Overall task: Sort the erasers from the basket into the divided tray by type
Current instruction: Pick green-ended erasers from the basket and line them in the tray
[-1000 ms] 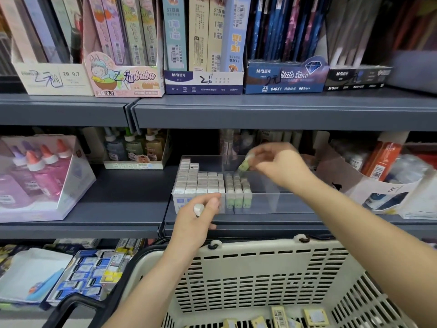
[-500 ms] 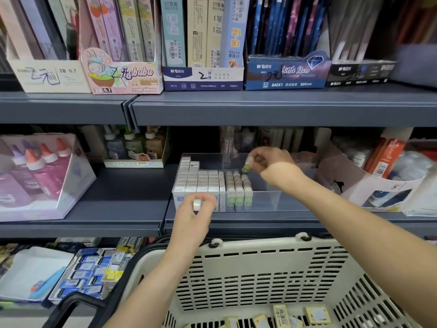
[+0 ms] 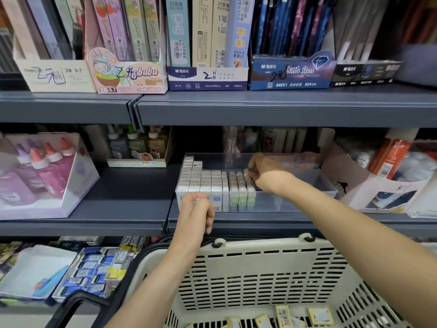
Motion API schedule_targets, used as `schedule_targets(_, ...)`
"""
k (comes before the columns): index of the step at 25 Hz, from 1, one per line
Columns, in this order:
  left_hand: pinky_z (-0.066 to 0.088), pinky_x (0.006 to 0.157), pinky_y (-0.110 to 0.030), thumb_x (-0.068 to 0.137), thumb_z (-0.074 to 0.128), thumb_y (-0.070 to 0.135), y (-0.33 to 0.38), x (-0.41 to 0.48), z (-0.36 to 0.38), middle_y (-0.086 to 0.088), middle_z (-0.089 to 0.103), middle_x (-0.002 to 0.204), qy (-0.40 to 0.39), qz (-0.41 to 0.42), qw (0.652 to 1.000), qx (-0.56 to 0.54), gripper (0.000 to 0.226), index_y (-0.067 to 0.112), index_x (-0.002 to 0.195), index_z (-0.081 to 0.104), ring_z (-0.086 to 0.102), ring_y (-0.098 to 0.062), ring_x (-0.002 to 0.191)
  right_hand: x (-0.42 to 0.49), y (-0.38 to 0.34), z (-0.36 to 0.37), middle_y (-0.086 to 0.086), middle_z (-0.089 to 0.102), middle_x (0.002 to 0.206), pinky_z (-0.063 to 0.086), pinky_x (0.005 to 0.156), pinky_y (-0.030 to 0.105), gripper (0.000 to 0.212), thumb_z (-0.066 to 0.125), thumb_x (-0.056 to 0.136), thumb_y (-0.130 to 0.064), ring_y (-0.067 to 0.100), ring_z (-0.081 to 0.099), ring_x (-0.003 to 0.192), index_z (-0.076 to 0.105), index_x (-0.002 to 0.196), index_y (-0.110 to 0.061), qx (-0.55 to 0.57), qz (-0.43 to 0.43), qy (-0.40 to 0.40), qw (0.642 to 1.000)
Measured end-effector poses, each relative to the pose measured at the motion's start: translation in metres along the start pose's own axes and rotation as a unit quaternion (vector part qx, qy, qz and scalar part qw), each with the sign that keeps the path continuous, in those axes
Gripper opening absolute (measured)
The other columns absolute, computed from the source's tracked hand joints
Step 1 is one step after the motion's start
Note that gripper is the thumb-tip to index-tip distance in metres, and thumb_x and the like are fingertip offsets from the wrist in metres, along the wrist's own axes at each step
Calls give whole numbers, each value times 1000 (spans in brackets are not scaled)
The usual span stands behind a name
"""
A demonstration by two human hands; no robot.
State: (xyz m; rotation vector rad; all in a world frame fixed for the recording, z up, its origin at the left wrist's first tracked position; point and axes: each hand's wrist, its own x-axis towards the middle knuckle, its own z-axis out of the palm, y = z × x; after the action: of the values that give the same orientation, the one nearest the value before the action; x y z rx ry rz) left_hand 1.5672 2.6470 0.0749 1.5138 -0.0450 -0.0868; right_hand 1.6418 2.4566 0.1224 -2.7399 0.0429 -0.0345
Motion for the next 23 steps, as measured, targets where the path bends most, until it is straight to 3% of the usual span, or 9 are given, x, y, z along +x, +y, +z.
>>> schedule_targets(4,34,55,-31,60,44,25,-1,4,-1,-1,50,64,-7,-5,1000,-28,25,19,84,39,41,-14,55,4,2,3,10,57,111,38,70,27,23,39,91,-8,23,49,82,49,110,-17,-28,3,-44,999)
schedule_targets(9,45,62,-25,82,49,18,-4,3,1,-2,56,77,-9,11,999,51,9,16,90,47,49,-7,59,5,3,-8,7,59,113,39,72,26,37,42,85,2,23,53,90,55,114,-17,14,30,-24,999)
schedule_targets(13,50,62,-19,91,50,13,-3,2,3,-3,57,81,-1,21,998,67,8,18,97,50,54,-8,68,6,4,-2,10,56,120,43,75,27,31,45,91,-9,25,55,93,52,121,-17,0,30,-27,999)
schedule_targets(16,53,64,-20,92,55,14,-2,0,5,-5,59,93,-5,29,998,52,13,18,104,51,58,-8,74,5,9,-4,10,56,126,49,89,34,36,45,93,-10,27,58,106,48,128,-15,24,26,-32,999)
schedule_targets(18,55,65,-20,90,59,16,-2,-1,5,-2,58,96,-9,42,998,49,18,17,107,53,59,-6,77,-1,11,-7,10,56,125,48,84,32,36,45,93,-9,26,57,104,48,128,-16,27,24,-23,999)
schedule_targets(20,56,66,-22,87,63,16,-2,-2,5,6,58,91,-4,60,997,53,16,20,101,56,60,0,72,-13,5,-9,7,62,115,42,75,25,29,47,92,-15,23,58,97,54,121,-18,27,-11,26,999)
schedule_targets(22,56,67,-24,84,67,14,-1,-4,6,8,59,86,2,68,997,46,17,22,95,57,61,0,71,-32,-8,-8,2,69,93,43,70,24,18,50,91,-27,18,62,86,64,99,-19,63,-72,73,993)
schedule_targets(23,56,67,-23,83,68,11,0,-4,6,6,60,86,0,70,997,43,19,22,94,57,62,-4,73,-43,-17,-8,-1,70,82,45,67,25,23,50,90,-35,15,63,78,66,87,-18,86,-100,78,988)
